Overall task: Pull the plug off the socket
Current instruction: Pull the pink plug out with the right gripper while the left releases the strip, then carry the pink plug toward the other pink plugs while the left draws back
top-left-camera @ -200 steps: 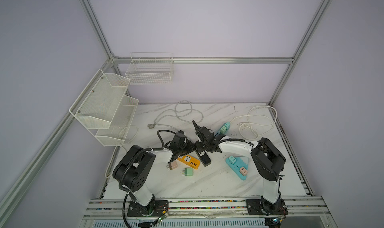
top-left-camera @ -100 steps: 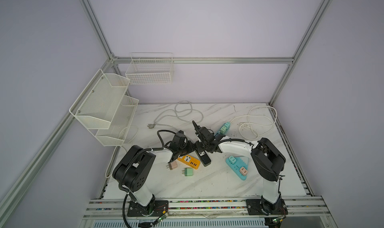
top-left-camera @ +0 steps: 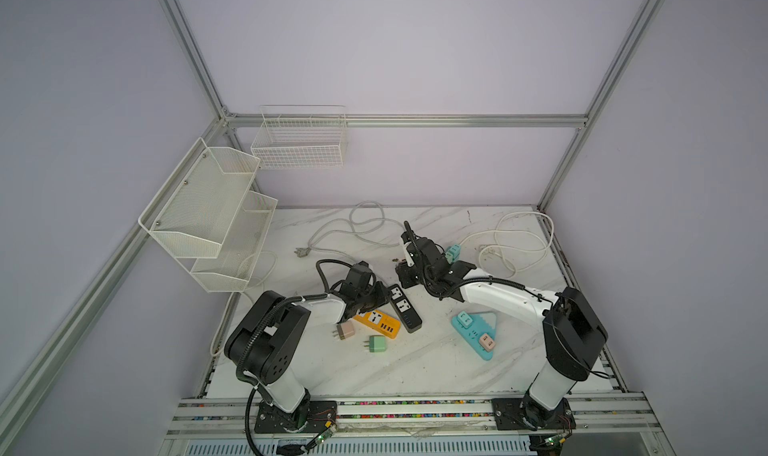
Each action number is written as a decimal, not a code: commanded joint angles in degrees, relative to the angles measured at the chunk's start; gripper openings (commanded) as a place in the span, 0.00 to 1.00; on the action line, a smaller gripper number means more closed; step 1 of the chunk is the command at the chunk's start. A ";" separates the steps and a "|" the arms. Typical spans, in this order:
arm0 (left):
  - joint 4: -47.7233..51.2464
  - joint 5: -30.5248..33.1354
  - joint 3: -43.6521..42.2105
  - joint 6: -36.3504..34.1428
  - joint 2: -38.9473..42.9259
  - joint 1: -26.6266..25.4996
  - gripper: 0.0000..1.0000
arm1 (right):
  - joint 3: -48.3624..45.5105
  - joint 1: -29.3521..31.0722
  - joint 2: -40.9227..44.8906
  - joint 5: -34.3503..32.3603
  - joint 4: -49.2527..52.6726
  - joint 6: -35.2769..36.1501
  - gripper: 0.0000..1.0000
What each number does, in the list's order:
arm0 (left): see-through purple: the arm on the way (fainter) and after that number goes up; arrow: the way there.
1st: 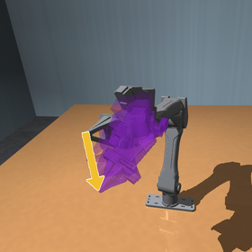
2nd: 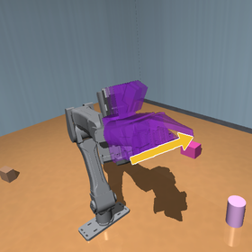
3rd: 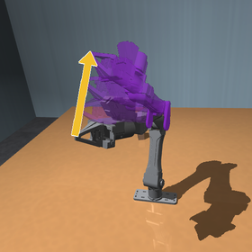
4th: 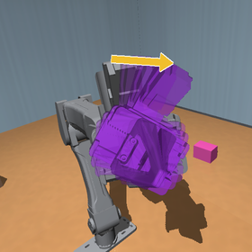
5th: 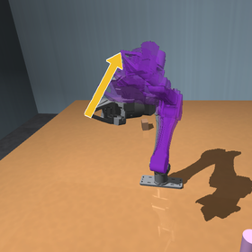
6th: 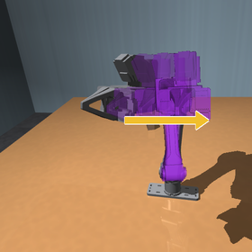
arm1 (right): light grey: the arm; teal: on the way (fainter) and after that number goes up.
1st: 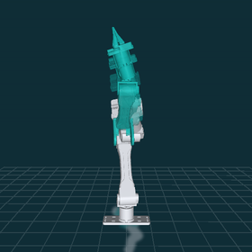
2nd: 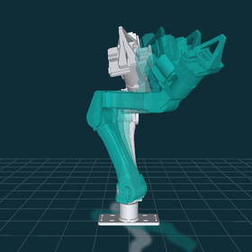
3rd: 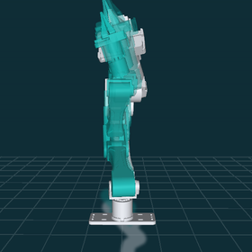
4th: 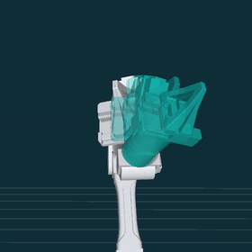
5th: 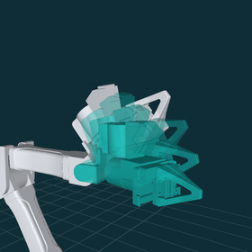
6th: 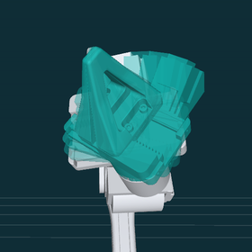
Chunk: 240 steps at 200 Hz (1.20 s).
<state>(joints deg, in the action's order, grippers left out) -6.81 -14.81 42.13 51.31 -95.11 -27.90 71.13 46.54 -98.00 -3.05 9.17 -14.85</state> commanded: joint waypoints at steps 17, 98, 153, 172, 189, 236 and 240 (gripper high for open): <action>11.26 0.86 6.36 -2.61 3.25 -0.31 0.31 | -3.98 0.10 3.57 5.28 -3.50 -4.00 0.06; 18.26 6.57 4.40 -4.38 19.04 1.14 0.42 | -7.87 0.13 5.35 11.84 -8.05 -9.68 0.06; 23.85 12.59 -0.82 -5.57 32.15 2.43 0.50 | -9.30 2.29 3.04 15.34 -12.76 -14.24 0.06; 27.07 15.18 -2.16 -6.35 36.42 2.68 0.52 | -9.91 4.16 2.10 15.69 -15.65 -16.39 0.06; 28.27 16.90 -3.87 -6.56 40.33 3.01 0.54 | -9.28 5.80 0.48 14.95 -16.96 -17.86 0.06; 31.39 20.47 -7.08 -6.86 47.45 3.55 0.58 | -8.63 7.42 -4.10 12.62 -24.20 -23.60 0.06; 31.60 20.64 -7.25 -6.84 47.87 3.60 0.58 | -8.48 7.44 -4.64 12.41 -24.54 -23.95 0.05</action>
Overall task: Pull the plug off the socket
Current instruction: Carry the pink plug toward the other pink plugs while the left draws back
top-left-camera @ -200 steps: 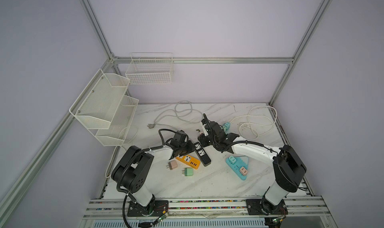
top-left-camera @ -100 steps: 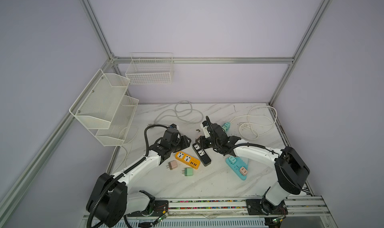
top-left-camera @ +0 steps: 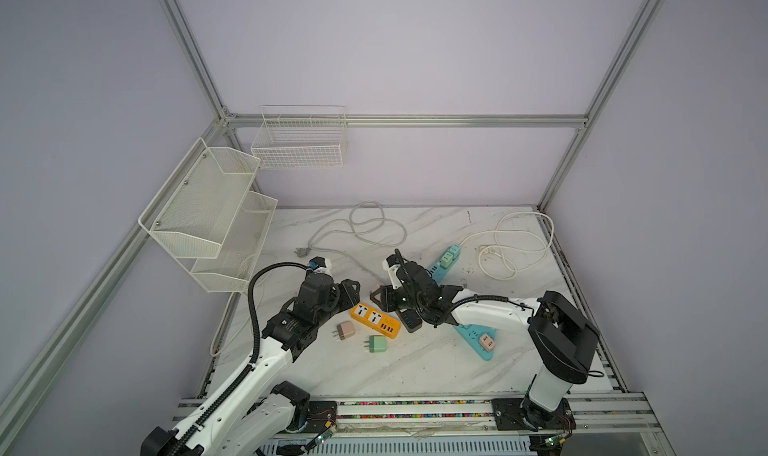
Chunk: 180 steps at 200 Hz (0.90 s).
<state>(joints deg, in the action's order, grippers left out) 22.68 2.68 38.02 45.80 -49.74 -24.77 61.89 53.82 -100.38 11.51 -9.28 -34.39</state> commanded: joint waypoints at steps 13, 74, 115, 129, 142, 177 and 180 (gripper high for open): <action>2.62 3.53 -3.73 -1.24 3.38 0.52 0.59 | 1.64 0.15 -4.04 -2.36 -7.24 -5.33 0.05; 3.23 3.99 -6.00 0.25 5.25 0.64 0.62 | 7.05 0.29 -12.02 -6.18 -8.72 -6.91 0.04; 3.34 4.41 -6.88 0.87 5.58 0.61 0.63 | 11.30 0.25 -16.54 -8.26 -8.10 -7.05 0.04; 3.43 4.54 -7.07 1.12 5.75 0.63 0.63 | 11.92 0.25 -17.60 -8.63 -8.26 -7.70 0.04; 3.44 4.60 -7.21 1.22 5.92 0.69 0.64 | 12.58 0.29 -18.55 -8.90 -8.39 -7.71 0.04; 3.34 5.04 -7.35 1.59 6.03 0.69 0.66 | 15.13 0.23 -21.67 -9.51 -7.42 -7.87 0.04; 3.35 5.08 -7.42 1.65 5.97 0.69 0.66 | 15.18 0.23 -21.74 -9.58 -7.42 -7.81 0.04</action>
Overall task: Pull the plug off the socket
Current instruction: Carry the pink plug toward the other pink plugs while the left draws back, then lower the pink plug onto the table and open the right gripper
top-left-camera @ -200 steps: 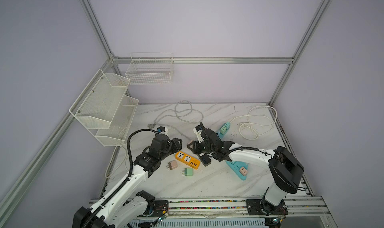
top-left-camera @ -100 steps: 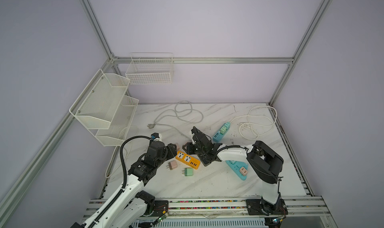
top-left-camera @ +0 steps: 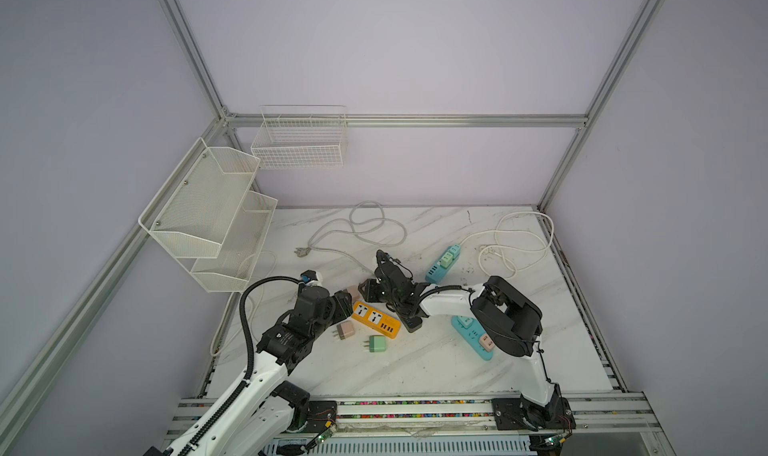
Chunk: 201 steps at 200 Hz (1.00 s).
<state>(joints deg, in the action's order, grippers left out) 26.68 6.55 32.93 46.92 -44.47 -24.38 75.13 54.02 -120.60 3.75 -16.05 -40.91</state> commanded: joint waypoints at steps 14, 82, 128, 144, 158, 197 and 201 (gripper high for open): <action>-0.58 1.38 -2.35 0.55 0.75 0.30 0.66 | 2.51 0.09 -2.48 -2.06 -0.41 -1.36 0.04; -0.66 1.52 -2.52 0.72 0.64 0.34 0.67 | 4.25 0.06 -5.27 -2.03 0.22 -1.19 0.11; -0.74 1.45 -2.56 0.70 0.63 0.37 0.67 | 4.40 0.03 -4.74 -2.87 1.20 -0.96 0.27; -0.76 1.37 -2.52 0.64 0.58 0.39 0.67 | 4.76 0.10 -4.48 -2.91 1.95 -0.71 0.36; -0.79 1.17 -2.41 0.72 0.66 0.39 0.67 | 4.89 0.03 -4.06 -3.21 2.43 -0.41 0.40; -0.77 1.06 -2.33 0.72 0.87 0.39 0.68 | 3.98 0.01 -1.51 -3.72 2.69 0.00 0.50; -0.75 1.03 -2.31 0.72 0.91 0.39 0.68 | 3.83 -0.04 -1.22 -3.75 2.69 0.03 0.52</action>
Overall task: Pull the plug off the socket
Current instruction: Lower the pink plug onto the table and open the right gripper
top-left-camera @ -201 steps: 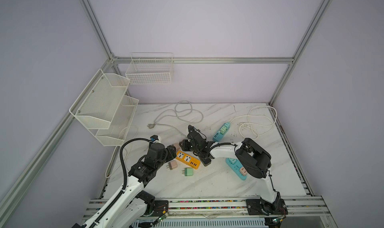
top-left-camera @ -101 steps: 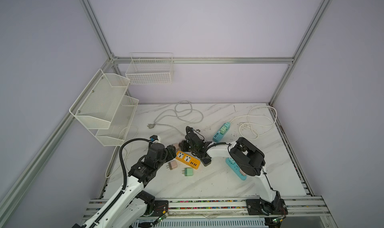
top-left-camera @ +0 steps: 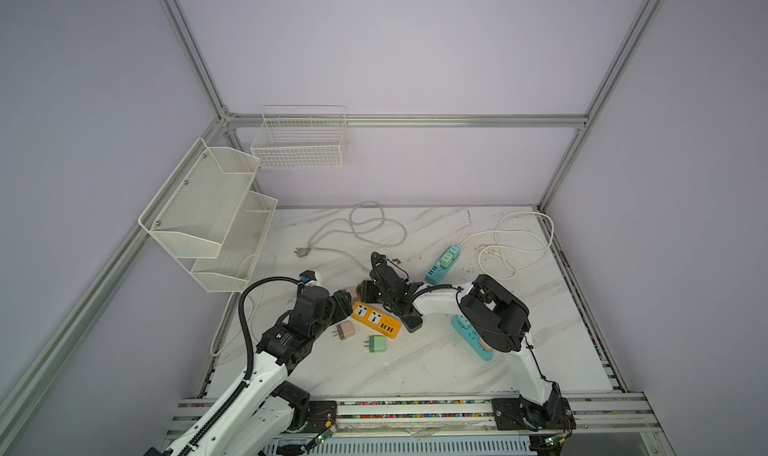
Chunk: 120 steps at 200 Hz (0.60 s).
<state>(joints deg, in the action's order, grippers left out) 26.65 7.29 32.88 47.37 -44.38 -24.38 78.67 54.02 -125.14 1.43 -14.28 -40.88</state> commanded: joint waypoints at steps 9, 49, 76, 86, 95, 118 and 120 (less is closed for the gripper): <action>-0.73 0.16 -2.10 0.26 0.80 0.39 0.68 | 0.02 -0.05 4.01 -1.58 0.99 0.17 0.54; -0.37 -0.30 -1.33 0.17 0.79 0.39 0.68 | -0.06 -0.97 7.02 -2.14 3.34 2.39 0.61; -0.31 -0.85 -0.72 0.17 0.54 0.39 0.68 | -0.26 -1.51 9.56 -2.80 5.81 4.22 0.63; -0.37 -1.09 -0.48 0.22 0.44 0.39 0.68 | -0.75 -1.76 10.88 -2.93 6.26 4.86 0.63; -0.36 -1.37 -0.28 0.26 0.33 0.39 0.68 | -1.11 -2.04 12.12 -2.87 6.70 5.41 0.63; -0.44 -2.40 0.25 0.50 0.11 0.40 0.68 | -2.24 -2.59 15.59 -2.27 7.44 7.14 0.64; -0.46 -2.48 0.32 0.52 0.02 0.39 0.68 | -2.26 -2.60 15.95 -2.23 7.54 7.35 0.64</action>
<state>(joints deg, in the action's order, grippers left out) 26.68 6.17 32.88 47.40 -44.36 -24.38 77.73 52.01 -113.71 -0.23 -9.15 -36.18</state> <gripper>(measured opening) 0.678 0.639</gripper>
